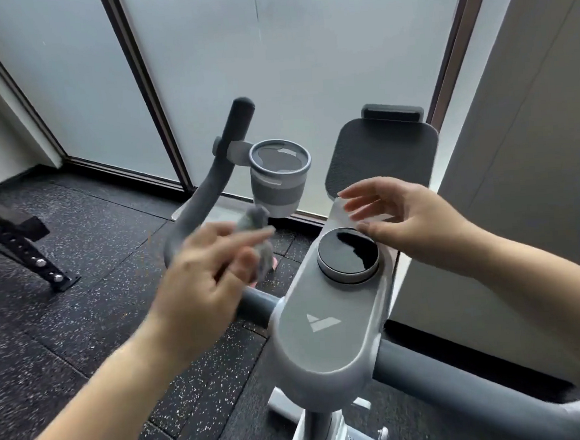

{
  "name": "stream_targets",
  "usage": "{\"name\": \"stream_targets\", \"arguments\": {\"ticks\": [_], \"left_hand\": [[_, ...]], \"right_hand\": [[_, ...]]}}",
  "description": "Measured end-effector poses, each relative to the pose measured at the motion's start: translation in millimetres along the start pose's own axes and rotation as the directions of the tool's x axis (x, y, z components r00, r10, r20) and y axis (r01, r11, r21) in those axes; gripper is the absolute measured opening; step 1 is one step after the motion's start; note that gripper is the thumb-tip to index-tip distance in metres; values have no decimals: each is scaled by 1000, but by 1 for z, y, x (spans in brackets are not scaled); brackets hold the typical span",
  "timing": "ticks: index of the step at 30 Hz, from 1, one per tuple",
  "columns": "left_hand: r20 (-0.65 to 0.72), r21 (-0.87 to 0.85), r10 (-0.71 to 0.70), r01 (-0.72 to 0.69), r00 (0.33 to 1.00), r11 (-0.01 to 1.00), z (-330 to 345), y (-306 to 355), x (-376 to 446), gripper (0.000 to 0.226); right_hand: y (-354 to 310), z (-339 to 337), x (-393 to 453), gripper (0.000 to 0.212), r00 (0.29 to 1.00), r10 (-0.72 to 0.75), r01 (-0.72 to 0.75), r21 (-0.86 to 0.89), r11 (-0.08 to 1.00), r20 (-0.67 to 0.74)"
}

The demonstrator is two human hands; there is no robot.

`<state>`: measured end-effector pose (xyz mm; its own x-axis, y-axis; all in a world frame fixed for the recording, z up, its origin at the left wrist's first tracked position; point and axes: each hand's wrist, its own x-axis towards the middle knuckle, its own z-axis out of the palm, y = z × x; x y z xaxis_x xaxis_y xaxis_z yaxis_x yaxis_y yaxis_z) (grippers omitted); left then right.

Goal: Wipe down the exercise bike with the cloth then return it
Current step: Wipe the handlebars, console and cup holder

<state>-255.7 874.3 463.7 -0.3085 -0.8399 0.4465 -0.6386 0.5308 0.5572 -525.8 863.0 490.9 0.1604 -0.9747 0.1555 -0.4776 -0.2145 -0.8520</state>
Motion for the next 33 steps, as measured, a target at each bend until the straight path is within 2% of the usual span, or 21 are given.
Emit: {"name": "stream_targets", "arguments": {"ticks": [1,3,7,11,14,17,20,24,30,33], "left_hand": [[73,104,47,-54,996,993,9,-3,-9,36],[133,255,123,-154,983,955,22,-11,-18,39],[130,228,228,-253,965,940,8,-46,-11,42],[104,262,171,-193,980,946,-23,-84,9,50],[72,226,99,-113,992,968,-25,-69,18,46],[24,211,37,-42,999,977,1,-29,5,43],[81,280,80,-100,993,955,24,-14,-17,47],[109,240,226,-247,968,939,11,-52,-15,41],[77,240,79,-96,994,966,-21,-92,13,47],[-107,140,-68,83,992,987,-25,-73,22,48]], "right_hand": [[-4,4,5,33,999,-4,3,-32,999,-35],[-13,11,20,28,997,-13,9,-56,998,-72],[-27,29,55,28,993,-45,42,-24,999,-106],[-29,49,88,29,988,-76,68,-63,996,-135],[-28,58,116,36,978,-80,61,-101,993,-195],[-23,61,142,46,966,-71,43,-117,992,-247],[-19,65,161,55,966,-55,24,-125,992,-254],[-13,67,175,65,985,-11,-1,-68,998,-173],[-5,55,180,84,999,-32,28,-191,981,-22],[-4,47,180,89,997,-83,81,-271,959,3]]}}
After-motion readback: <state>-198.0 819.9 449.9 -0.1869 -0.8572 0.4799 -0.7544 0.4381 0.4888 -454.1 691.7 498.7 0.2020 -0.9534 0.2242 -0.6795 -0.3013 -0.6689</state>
